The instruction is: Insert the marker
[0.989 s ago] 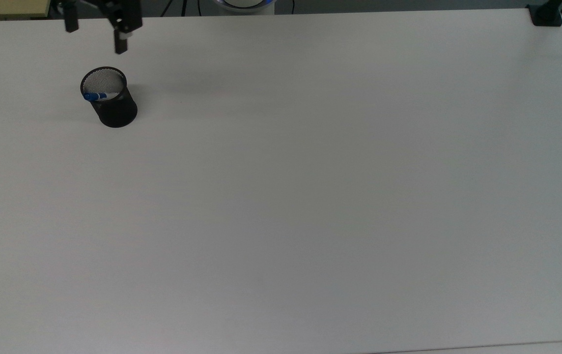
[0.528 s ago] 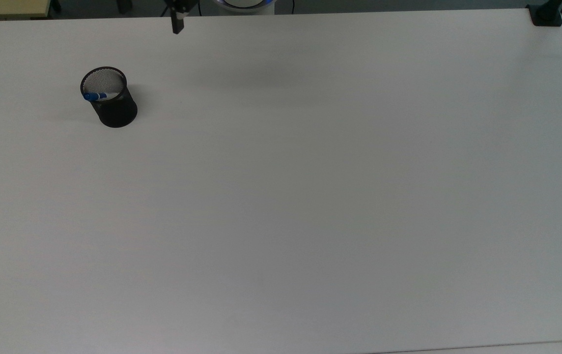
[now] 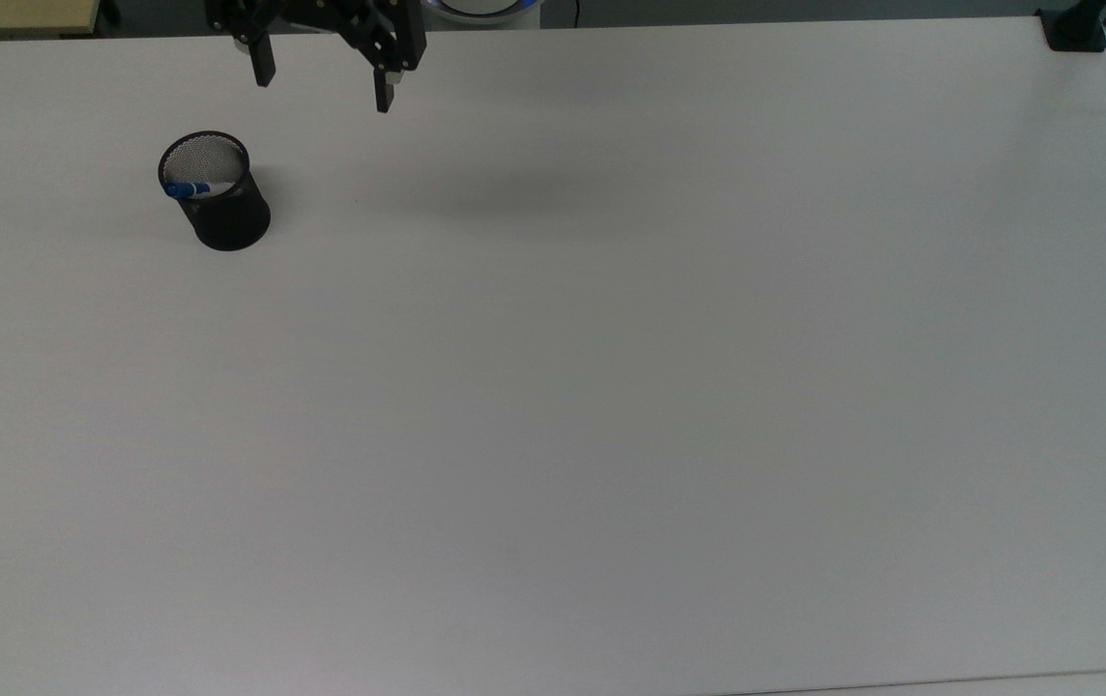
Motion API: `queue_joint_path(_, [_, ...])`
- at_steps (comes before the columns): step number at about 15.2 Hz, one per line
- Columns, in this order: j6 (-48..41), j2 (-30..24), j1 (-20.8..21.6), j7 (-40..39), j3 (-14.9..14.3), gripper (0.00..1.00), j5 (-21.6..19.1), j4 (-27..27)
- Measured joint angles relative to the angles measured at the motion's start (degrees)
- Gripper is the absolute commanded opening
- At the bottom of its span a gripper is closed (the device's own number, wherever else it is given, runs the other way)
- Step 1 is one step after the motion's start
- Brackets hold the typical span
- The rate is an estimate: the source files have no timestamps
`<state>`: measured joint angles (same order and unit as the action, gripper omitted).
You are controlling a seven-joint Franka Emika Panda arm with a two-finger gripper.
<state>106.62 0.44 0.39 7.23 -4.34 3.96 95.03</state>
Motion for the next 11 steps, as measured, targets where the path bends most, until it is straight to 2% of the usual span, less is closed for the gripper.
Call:
queue_joint_path(4, [-3.6,2.0,0.6,-0.4,-0.2,1.00,0.0,-3.1])
queue_joint_path(11, [-5.1,2.0,1.6,1.1,-0.2,1.00,-0.8,-3.5])
